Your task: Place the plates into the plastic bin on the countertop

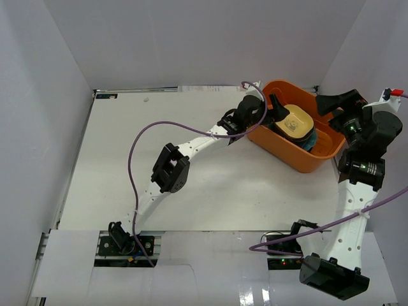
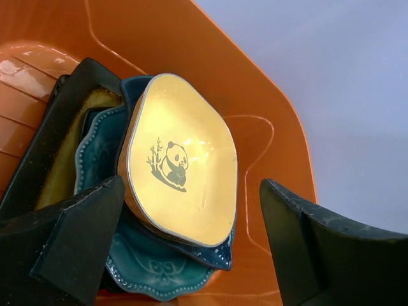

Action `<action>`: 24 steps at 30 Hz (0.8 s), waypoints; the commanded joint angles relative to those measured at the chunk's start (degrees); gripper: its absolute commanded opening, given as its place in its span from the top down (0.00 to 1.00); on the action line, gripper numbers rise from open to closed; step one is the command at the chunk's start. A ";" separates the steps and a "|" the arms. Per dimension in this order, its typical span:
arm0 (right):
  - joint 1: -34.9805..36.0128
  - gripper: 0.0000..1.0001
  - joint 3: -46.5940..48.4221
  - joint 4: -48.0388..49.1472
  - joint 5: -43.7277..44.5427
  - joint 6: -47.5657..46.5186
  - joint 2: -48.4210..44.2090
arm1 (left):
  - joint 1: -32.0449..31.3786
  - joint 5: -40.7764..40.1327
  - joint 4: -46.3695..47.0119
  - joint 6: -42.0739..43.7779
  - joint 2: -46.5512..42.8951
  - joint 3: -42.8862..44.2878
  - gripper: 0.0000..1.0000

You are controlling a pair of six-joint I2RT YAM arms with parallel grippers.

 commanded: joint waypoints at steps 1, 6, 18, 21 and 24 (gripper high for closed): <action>0.17 0.10 3.30 -0.55 -1.60 -1.46 -0.79 | -0.39 3.19 -1.51 3.55 -11.15 -0.87 0.02; 0.17 0.10 4.97 -2.12 -3.53 -3.03 -2.37 | -0.30 6.62 2.18 12.15 -21.26 -4.11 0.02; 0.34 0.10 -4.24 8.05 -24.44 2.40 -10.72 | -0.39 7.25 1.49 21.67 -71.43 -49.25 0.02; 0.70 0.10 -10.74 12.89 -27.53 5.30 -13.88 | -0.39 3.38 -2.18 20.35 -85.90 -62.97 0.02; 1.40 0.10 -15.67 13.43 -28.32 5.04 -16.08 | -0.39 1.01 -8.67 19.91 -97.69 -71.60 0.02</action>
